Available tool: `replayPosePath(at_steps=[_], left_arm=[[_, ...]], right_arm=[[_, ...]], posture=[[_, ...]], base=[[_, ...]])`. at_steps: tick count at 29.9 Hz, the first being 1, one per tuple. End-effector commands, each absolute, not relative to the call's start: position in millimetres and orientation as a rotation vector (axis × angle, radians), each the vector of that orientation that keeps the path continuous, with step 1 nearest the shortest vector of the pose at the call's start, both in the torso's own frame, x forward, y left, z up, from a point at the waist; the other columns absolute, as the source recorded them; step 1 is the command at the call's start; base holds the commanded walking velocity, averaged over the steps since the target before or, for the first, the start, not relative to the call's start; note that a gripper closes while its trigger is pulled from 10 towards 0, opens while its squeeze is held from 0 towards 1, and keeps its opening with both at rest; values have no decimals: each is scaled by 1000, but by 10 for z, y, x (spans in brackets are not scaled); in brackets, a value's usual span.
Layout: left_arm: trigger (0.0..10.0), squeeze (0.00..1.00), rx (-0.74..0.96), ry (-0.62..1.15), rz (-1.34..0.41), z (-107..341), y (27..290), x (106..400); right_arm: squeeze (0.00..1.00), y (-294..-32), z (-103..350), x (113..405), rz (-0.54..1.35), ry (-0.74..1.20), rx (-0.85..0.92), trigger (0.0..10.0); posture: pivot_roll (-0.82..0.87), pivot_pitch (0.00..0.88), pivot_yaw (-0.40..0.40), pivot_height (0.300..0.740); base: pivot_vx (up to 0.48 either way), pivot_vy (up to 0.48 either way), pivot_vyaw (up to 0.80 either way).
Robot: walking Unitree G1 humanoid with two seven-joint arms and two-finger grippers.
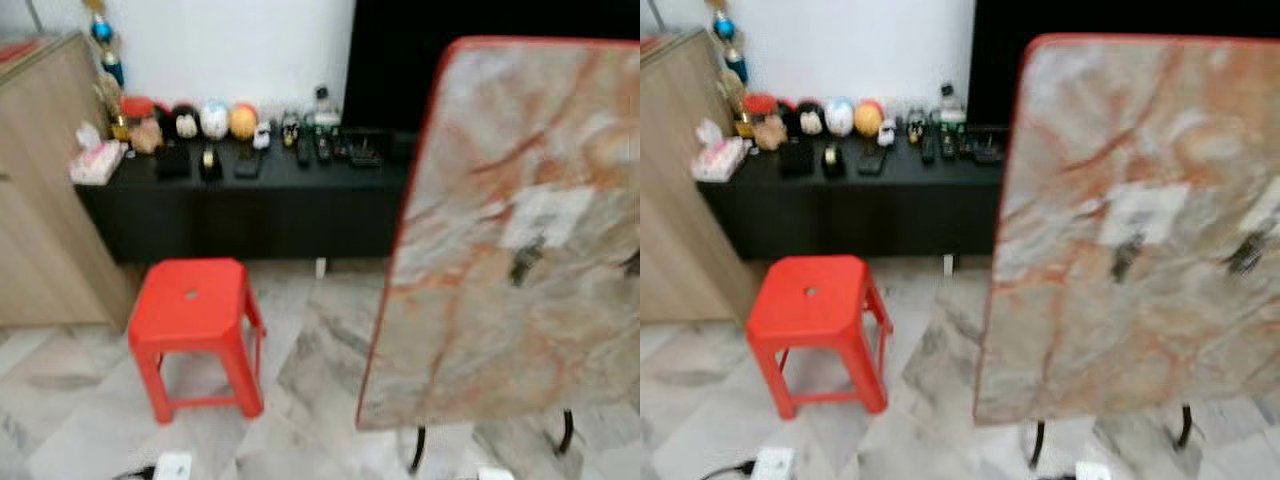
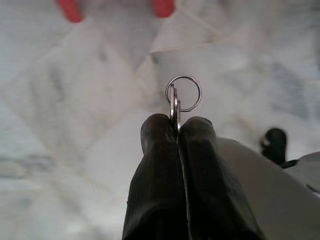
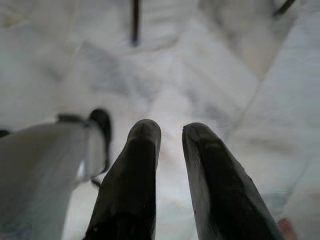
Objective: Hang keys on a hook
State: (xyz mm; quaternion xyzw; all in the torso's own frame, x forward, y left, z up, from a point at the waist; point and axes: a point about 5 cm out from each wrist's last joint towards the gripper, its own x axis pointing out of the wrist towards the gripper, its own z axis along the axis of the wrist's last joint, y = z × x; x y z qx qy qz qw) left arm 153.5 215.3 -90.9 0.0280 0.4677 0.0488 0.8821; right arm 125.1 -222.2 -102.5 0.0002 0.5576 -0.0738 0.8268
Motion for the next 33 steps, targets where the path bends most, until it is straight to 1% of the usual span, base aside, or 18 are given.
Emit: replayPosePath(at_steps=[1, 23, 32, 33], left_arm=[[10000, 0, 83, 989, 109, -908, 2241, 1495], [10000, 0, 100, 1000, 89, -914, 2250, 1475], [10000, 0, 98, 999, 92, -917, 2246, 1467], [10000, 0, 97, 996, 94, -915, 2244, 1473]], right_arm=[[0, -2156, -1026, 1287, -141, 1178, 12, 10000], [0, -2141, -1034, 1272, -116, 1185, -7, 10000], [0, -2145, -1034, 1267, -104, 1188, -13, 10000], [0, -2148, -1032, 1272, -104, 1186, -12, 10000]], posture=[[-28, 0, -46, 740], [-34, 0, -32, 740], [-28, 0, -39, 740], [-20, 0, -50, 740]], base=[[0, -480, 0], [0, -480, 0], [0, -480, 0], [0, -480, 0]])
